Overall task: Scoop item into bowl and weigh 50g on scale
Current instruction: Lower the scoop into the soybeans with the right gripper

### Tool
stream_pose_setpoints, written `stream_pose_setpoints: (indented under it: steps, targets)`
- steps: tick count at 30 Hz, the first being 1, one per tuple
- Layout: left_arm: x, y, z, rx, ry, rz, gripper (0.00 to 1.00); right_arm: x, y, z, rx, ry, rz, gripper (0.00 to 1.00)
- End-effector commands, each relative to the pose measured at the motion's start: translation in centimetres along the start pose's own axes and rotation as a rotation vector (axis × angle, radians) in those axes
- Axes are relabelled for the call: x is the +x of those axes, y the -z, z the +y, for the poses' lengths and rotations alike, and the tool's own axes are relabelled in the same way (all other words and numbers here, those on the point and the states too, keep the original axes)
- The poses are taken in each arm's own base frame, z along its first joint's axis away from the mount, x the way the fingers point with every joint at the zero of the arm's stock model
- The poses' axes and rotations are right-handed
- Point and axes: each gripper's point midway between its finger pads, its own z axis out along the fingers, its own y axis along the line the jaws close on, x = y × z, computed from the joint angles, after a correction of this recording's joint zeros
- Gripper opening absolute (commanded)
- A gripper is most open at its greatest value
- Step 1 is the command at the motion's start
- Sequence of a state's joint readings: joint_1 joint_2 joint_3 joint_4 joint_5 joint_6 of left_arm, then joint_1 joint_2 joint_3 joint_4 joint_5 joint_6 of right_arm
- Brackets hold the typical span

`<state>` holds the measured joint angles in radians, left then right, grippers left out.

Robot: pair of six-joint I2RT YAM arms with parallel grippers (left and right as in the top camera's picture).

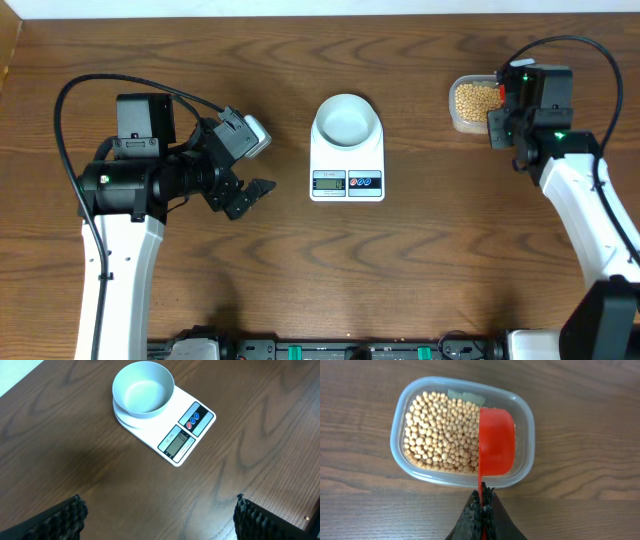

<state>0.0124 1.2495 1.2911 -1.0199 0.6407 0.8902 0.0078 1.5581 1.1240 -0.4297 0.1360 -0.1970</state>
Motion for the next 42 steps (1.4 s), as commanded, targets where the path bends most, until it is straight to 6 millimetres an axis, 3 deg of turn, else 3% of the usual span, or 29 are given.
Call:
stream_pose_setpoints:
  steps: [1, 8, 17, 26, 42]
  targets:
    - [-0.2, 0.2, 0.4, -0.012, 0.006, -0.001, 0.96, -0.7, -0.3, -0.7, 0.022, 0.003, -0.012, 0.01]
    - [-0.2, 0.2, 0.4, -0.012, 0.006, -0.001, 0.96, -0.6, -1.3, -0.7, 0.025, 0.000, -0.011, 0.01]
    - [-0.2, 0.2, 0.4, -0.012, 0.007, -0.001, 0.96, 0.8, -3.5, -0.1, 0.005, -0.007, 0.045, 0.01]
    - [-0.2, 0.2, 0.4, -0.012, 0.006, -0.001, 0.96, 0.7, -3.4, 2.3, -0.152, -0.091, 0.034, 0.01]
    - [-0.2, 0.2, 0.4, -0.012, 0.007, -0.002, 0.96, 1.3, -2.9, 1.8, -0.360, -0.328, 0.046, 0.01]
